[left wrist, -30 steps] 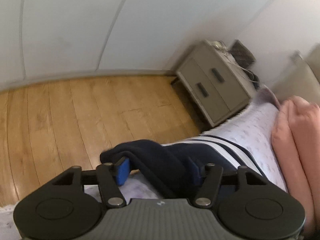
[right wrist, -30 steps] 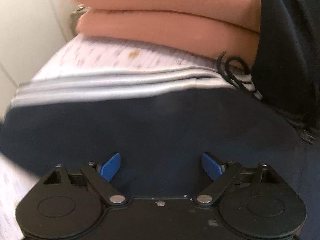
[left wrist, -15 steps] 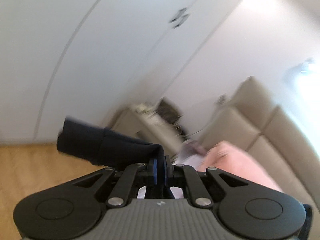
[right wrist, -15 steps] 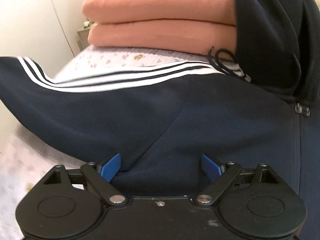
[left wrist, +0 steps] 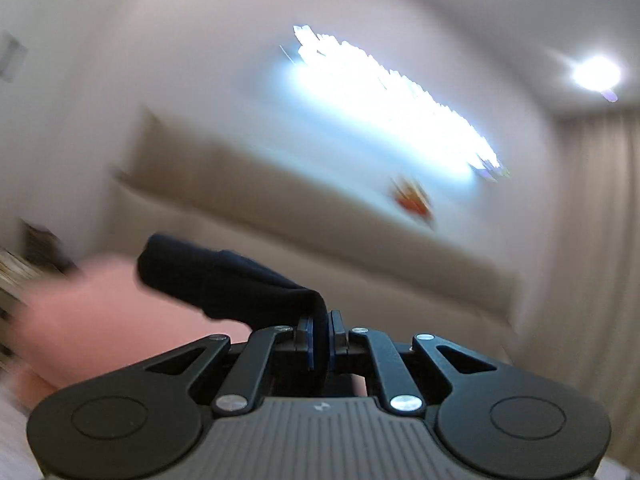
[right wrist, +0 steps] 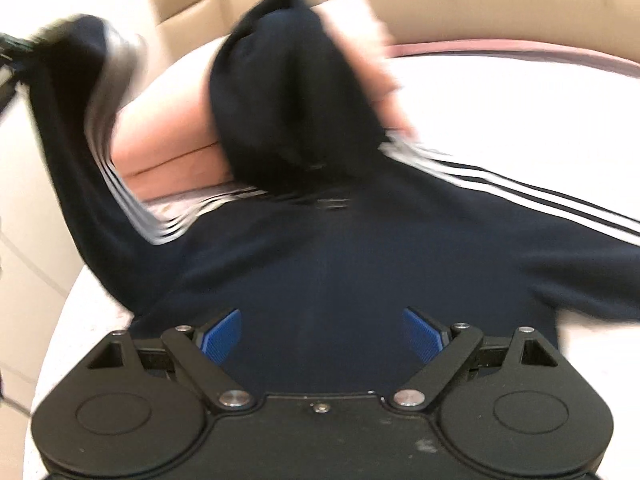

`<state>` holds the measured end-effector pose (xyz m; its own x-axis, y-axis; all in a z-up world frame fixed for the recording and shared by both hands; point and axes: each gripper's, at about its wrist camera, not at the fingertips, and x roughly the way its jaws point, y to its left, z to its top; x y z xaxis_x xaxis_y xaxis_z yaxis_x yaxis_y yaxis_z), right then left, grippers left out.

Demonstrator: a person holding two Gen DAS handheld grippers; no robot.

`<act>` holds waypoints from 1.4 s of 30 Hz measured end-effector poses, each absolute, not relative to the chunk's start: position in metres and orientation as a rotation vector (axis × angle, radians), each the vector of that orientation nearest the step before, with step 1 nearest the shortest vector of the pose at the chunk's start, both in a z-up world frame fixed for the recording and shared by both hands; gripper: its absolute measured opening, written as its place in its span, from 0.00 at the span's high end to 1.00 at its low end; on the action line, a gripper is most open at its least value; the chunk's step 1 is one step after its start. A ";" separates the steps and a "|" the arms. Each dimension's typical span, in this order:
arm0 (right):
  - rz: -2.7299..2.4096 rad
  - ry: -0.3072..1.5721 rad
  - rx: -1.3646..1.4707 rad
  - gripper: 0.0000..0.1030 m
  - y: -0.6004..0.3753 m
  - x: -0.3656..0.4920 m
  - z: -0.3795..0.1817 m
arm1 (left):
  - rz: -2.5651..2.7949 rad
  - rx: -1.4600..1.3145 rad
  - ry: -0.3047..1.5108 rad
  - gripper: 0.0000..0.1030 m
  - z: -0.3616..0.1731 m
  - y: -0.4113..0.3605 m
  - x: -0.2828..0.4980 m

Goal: Fold large clothes

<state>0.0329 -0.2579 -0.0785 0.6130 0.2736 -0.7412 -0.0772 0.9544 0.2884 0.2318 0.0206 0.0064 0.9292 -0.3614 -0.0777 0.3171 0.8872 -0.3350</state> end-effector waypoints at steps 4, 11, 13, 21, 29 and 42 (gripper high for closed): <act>0.096 0.938 0.329 0.00 -0.305 0.019 -0.107 | -0.518 -0.316 0.530 0.49 -0.068 -0.063 0.262; 0.070 0.977 0.484 0.00 -0.333 0.050 -0.148 | -0.535 -0.272 0.802 0.21 -0.137 -0.033 0.246; 0.106 0.938 0.489 0.00 -0.327 0.077 -0.150 | -0.469 -0.265 0.771 0.17 -0.133 -0.003 0.247; 0.105 0.808 0.344 0.00 -0.337 0.206 -0.157 | -0.242 -0.393 0.849 0.17 -0.158 0.132 0.369; 0.189 0.847 0.305 0.93 -0.339 0.243 -0.170 | -0.267 -0.476 0.841 0.87 -0.210 0.139 0.388; 0.019 0.865 0.440 0.00 -0.370 0.163 -0.099 | -0.283 -0.559 0.717 0.61 -0.207 0.160 0.375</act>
<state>0.1632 -0.3703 -0.0989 0.6544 0.1918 -0.7314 0.1599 0.9103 0.3817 0.3752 0.1602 -0.2075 0.7245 -0.4276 -0.5406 0.0558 0.8181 -0.5723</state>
